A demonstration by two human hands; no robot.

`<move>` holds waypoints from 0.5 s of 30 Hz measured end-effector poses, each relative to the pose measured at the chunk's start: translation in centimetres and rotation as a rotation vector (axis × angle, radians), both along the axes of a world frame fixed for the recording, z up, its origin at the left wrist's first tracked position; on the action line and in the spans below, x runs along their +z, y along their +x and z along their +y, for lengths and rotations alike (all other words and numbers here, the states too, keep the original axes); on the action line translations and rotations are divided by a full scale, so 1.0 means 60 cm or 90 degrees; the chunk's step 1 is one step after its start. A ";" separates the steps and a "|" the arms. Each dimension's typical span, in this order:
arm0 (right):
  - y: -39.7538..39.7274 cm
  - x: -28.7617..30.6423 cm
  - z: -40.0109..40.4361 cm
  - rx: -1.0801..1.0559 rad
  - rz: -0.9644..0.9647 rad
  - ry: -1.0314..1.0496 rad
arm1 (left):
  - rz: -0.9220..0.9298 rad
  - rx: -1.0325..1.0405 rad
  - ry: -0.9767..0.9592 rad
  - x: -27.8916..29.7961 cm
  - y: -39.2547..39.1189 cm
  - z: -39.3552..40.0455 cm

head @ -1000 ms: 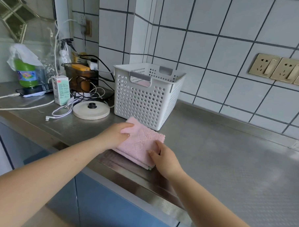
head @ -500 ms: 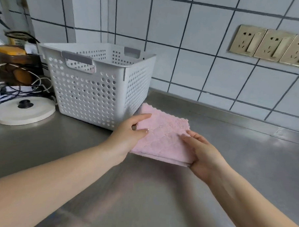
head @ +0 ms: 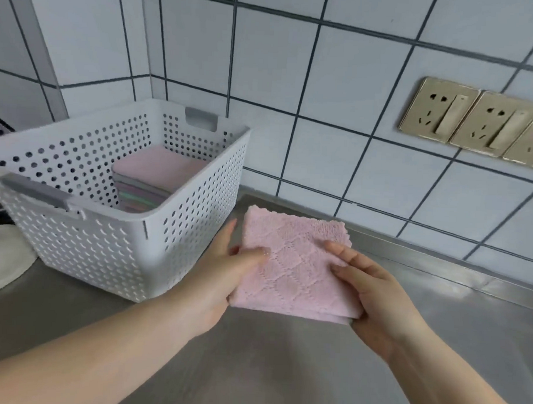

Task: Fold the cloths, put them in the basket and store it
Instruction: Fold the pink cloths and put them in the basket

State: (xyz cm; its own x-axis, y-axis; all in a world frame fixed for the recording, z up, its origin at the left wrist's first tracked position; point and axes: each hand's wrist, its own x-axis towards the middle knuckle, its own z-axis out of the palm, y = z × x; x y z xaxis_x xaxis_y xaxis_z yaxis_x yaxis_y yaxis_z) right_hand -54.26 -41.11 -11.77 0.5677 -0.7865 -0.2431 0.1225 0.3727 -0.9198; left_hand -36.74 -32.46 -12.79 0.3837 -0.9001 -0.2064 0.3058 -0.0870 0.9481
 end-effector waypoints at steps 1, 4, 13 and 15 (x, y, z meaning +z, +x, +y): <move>-0.002 0.031 0.005 0.008 -0.005 0.007 | 0.037 -0.027 0.020 0.030 0.001 0.005; -0.005 0.101 0.023 0.026 -0.017 0.012 | 0.164 -0.086 0.056 0.098 0.005 0.021; 0.068 0.254 0.037 0.058 -0.016 -0.023 | 0.094 -0.061 0.047 0.257 0.085 0.055; 0.101 0.267 0.042 0.059 -0.011 -0.032 | 0.070 -0.040 0.052 0.276 0.116 0.056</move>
State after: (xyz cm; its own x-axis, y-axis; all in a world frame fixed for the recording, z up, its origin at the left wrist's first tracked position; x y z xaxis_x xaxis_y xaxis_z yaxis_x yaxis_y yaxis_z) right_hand -48.21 -38.61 4.25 0.6422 -0.7414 -0.1948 0.1054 0.3371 -0.9356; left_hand -29.81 -29.09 3.75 0.2974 -0.9003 -0.3178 0.3992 -0.1851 0.8980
